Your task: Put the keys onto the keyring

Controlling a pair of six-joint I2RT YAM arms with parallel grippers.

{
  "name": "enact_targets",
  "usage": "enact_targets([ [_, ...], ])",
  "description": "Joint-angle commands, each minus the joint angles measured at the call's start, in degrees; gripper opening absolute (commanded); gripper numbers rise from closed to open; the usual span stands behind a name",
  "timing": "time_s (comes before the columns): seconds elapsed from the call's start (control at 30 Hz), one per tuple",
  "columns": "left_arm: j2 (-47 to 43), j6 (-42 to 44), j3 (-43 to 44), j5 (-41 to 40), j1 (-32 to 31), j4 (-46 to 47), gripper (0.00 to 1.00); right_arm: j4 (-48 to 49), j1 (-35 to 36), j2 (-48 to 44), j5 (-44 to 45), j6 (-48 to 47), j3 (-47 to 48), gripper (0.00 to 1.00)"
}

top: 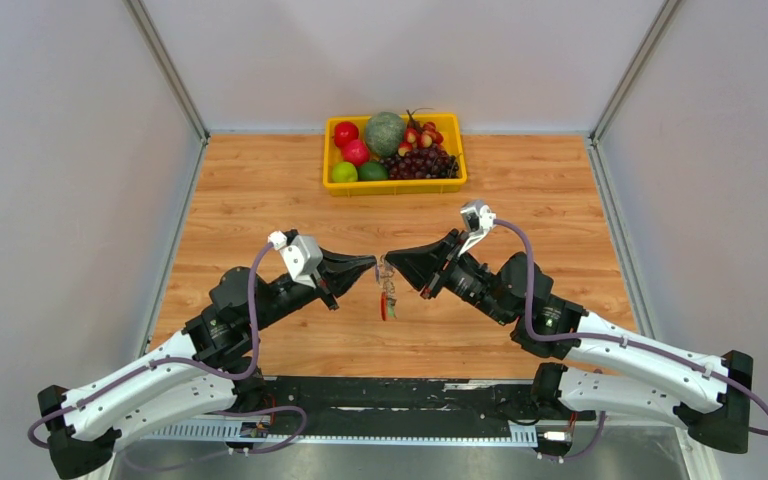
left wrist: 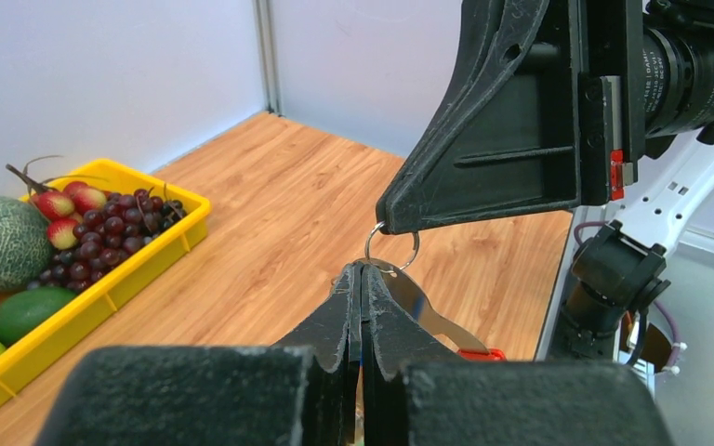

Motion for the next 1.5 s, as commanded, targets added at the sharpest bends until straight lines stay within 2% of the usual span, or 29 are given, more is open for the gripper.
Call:
enact_targets([
  [0.0, -0.42, 0.90, -0.30, -0.79, -0.19, 2.19, 0.00, 3.34, 0.34, -1.17, -2.03, 1.53, 2.96, 0.00],
  [0.97, -3.08, 2.11, 1.64, 0.85, -0.95, 2.57, 0.00, -13.01, 0.32, 0.85, -7.81, 5.36, 8.29, 0.00],
  [1.33, -2.24, 1.02, 3.78, 9.00, -1.40, 3.46, 0.00, -13.93, 0.36, -2.65, -10.65, 5.25, 6.40, 0.00],
  [1.47, -2.03, -0.55, 4.09, 10.01, -1.58, 4.18, 0.00, -14.96, 0.31, -4.70, -9.59, 4.16, 6.29, 0.09],
])
